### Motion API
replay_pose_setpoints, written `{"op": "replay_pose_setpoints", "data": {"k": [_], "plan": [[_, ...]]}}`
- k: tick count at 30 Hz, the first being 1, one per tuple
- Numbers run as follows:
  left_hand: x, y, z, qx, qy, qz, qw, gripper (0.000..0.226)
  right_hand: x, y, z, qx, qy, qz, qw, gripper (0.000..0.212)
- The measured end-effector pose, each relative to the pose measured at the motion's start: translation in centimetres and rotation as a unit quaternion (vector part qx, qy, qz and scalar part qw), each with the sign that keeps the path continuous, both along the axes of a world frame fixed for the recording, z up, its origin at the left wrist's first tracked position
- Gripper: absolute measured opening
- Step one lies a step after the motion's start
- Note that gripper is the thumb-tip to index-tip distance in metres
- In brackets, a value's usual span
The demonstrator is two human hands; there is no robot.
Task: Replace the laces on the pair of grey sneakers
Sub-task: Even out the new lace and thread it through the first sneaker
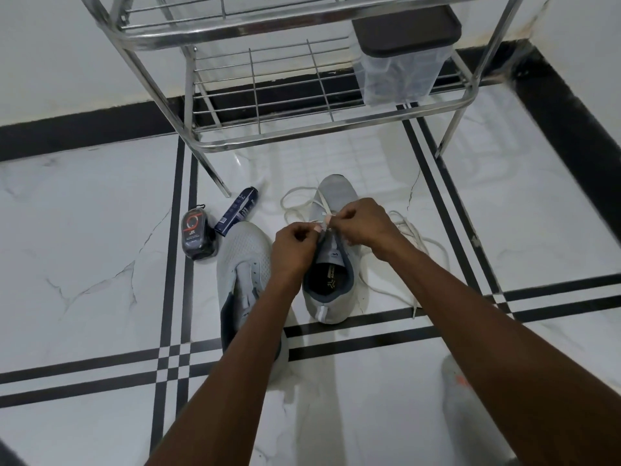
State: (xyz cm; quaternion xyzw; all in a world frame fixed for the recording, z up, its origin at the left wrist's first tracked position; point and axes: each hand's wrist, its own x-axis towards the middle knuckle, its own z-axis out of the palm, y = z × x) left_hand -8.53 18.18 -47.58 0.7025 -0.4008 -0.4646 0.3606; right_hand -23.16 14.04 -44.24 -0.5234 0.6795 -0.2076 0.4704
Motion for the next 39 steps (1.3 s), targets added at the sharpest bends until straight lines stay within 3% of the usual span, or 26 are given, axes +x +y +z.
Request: {"op": "replay_pose_setpoints", "data": {"k": [3, 7, 9, 13, 16, 18, 20, 22, 24, 27, 29, 31, 35, 37, 39], "plan": [[-0.1, -0.2, 0.0, 0.005, -0.03, -0.015, 0.999, 0.006, 0.3, 0.9, 0.2, 0.071, 0.029, 0.057, 0.995, 0.042], [-0.5, -1.0, 0.3, -0.02, -0.091, -0.065, 0.993, 0.005, 0.3, 1.1, -0.3, 0.054, 0.031, 0.011, 0.998, 0.03], [-0.2, -1.1, 0.4, -0.048, -0.094, -0.04, 0.994, 0.006, 0.3, 1.3, -0.8, 0.041, 0.038, -0.01, 0.998, 0.027], [0.7, 0.0, 1.9, -0.078, 0.119, 0.103, 0.984, 0.011, 0.4, 1.8, -1.3, 0.048, 0.031, -0.015, 0.998, 0.027], [1.8, 0.1, 2.8, -0.075, 0.228, 0.091, 0.966, 0.015, 0.3, 1.7, -1.0, 0.039, 0.031, -0.017, 0.999, 0.027], [3.0, 0.2, 2.7, -0.049, 0.165, 0.054, 0.984, 0.011, 0.3, 1.6, -0.9, 0.037, 0.036, -0.019, 0.998, 0.027], [5.2, 0.2, 2.4, -0.04, 0.023, 0.055, 0.997, 0.011, 0.5, 1.8, -0.9, 0.032, 0.043, -0.016, 0.998, 0.024], [7.4, 0.4, 2.6, -0.042, -0.134, 0.094, 0.986, 0.017, 0.6, 2.0, -0.9, 0.023, 0.05, -0.009, 0.998, 0.02], [7.9, 0.6, 2.9, -0.04, -0.224, 0.094, 0.969, 0.024, 0.4, 2.2, -1.0, 0.016, 0.052, -0.006, 0.999, 0.016], [5.6, 0.5, 2.2, -0.106, -0.346, -0.028, 0.932, 0.037, 0.0, 2.3, -1.4, 0.011, 0.051, -0.003, 0.999, 0.021], [3.1, 0.6, 1.5, -0.146, -0.392, -0.141, 0.897, 0.03, 0.0, 2.3, -1.4, 0.005, 0.046, 0.005, 0.999, 0.022], [1.1, 0.5, 1.2, -0.132, -0.399, -0.198, 0.886, 0.019, 0.1, 2.2, -0.9, -0.007, 0.047, 0.01, 0.999, 0.021], [0.4, 0.1, 0.5, -0.148, -0.328, -0.175, 0.916, 0.014, 0.1, 2.0, -0.8, -0.013, 0.041, -0.006, 0.999, 0.028], [1.0, 0.4, 0.6, -0.189, -0.184, -0.138, 0.955, 0.016, 0.0, 2.1, -1.1, -0.012, 0.045, -0.018, 0.999, 0.031], [1.2, 0.8, 1.7, -0.156, 0.023, -0.1, 0.982, 0.019, -0.1, 2.3, -1.4, -0.005, 0.041, -0.027, 0.999, 0.029]]}}
